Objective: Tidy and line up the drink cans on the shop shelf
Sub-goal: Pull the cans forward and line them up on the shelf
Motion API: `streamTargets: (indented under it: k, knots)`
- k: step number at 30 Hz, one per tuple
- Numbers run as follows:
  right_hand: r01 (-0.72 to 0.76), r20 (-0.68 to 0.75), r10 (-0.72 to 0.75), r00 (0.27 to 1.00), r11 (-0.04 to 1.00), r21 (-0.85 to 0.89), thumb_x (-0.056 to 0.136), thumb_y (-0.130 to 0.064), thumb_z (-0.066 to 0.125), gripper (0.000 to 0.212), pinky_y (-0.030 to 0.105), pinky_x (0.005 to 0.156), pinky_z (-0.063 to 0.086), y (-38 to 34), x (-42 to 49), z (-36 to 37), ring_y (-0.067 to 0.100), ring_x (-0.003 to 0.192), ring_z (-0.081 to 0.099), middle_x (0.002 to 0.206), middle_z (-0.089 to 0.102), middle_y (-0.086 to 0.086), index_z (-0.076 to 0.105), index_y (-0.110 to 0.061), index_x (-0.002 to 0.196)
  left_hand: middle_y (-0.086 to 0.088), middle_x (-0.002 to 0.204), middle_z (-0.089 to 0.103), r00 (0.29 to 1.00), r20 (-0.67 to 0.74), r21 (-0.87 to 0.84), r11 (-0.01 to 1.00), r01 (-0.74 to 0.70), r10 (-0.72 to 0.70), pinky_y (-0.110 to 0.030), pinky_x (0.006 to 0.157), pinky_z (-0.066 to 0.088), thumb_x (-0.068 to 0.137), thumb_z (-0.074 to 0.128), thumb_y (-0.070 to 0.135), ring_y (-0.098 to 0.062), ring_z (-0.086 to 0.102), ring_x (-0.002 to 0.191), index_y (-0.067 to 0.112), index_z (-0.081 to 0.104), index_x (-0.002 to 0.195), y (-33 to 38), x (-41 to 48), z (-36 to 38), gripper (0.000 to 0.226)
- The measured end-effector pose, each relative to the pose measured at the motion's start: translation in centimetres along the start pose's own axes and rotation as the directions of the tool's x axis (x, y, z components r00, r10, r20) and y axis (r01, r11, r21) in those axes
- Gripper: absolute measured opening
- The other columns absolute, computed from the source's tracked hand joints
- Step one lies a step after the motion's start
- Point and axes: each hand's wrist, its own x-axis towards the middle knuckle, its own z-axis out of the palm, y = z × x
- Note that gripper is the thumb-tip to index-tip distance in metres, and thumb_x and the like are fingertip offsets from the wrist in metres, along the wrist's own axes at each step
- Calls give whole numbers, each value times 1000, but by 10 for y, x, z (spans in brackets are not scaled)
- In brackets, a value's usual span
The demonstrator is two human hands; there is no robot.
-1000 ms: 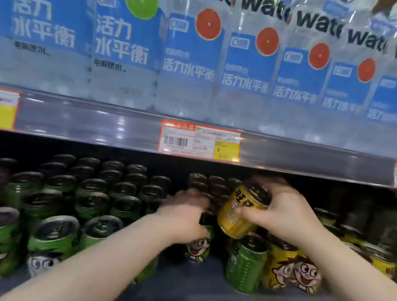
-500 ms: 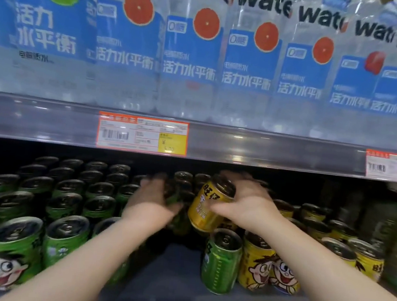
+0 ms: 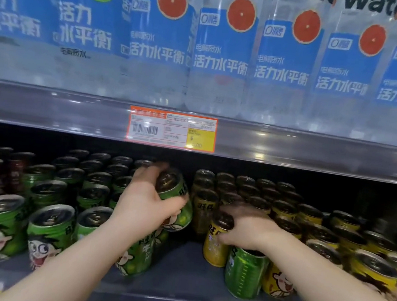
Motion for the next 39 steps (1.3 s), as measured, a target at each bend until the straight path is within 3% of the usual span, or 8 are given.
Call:
streamTargets:
  k: [3,10,15,18,23,29,34,39]
  knots:
    - [-39,-35,36,999,997,-61,74,-66,58,71,30,99,43,4,-11,-3,22,126,44,142,40,-1,42,-34,135,5,115,41,999,25,-5,1000,-29,29,-16,87,31,66,78,32,-12,49,104,25,47,128,0,-8,-1,70]
    - [-38,-29,29,999,929,-367,68,-77,51,86,31,99,39,1,-52,2,19,122,46,131,47,-3,31,-28,136,8,119,44,997,69,-81,996,-36,41,-24,97,41,65,77,39,-6,50,107,30,47,126,-4,-33,-7,69]
    - [130,-120,-132,984,991,-21,70,-65,61,81,23,105,34,-22,-48,19,10,126,34,134,34,-13,26,-37,138,22,111,43,997,47,-143,988,-56,64,-16,91,43,64,76,43,3,51,103,36,46,121,-11,-44,-28,65]
    - [240,-203,-199,959,948,208,72,-57,67,74,18,104,34,-43,-35,40,3,123,37,124,32,-23,30,-38,134,24,109,44,997,10,-155,985,-72,75,-7,85,39,60,75,46,12,47,102,52,39,105,-14,-48,-45,59]
    - [287,-311,-149,939,837,466,74,-44,72,68,12,90,33,-65,-13,72,-1,111,42,121,33,-21,37,-34,131,25,109,45,994,-85,-156,985,-77,64,7,71,31,64,78,32,29,41,92,47,38,109,-19,-54,-77,62]
    - [283,-414,-48,909,802,527,73,-35,74,68,26,96,38,-81,-13,97,10,119,45,136,33,-12,32,-46,125,16,115,53,972,-232,-89,996,19,-40,-5,76,38,62,81,34,10,51,100,36,48,124,-42,-54,-128,70]
    - [228,-386,48,921,737,636,66,-18,81,99,35,106,30,-89,-22,108,21,129,38,144,32,2,18,-38,140,6,123,51,922,-372,24,992,123,-106,-22,88,36,62,83,33,-8,51,106,29,49,127,-70,-50,-177,74]
    - [228,-440,92,893,750,620,57,-10,87,112,46,105,35,-94,-22,105,23,123,41,129,41,1,13,-82,101,1,120,47,898,-426,169,965,200,-112,-25,91,34,67,79,28,-15,45,115,16,48,128,-108,-21,-206,69]
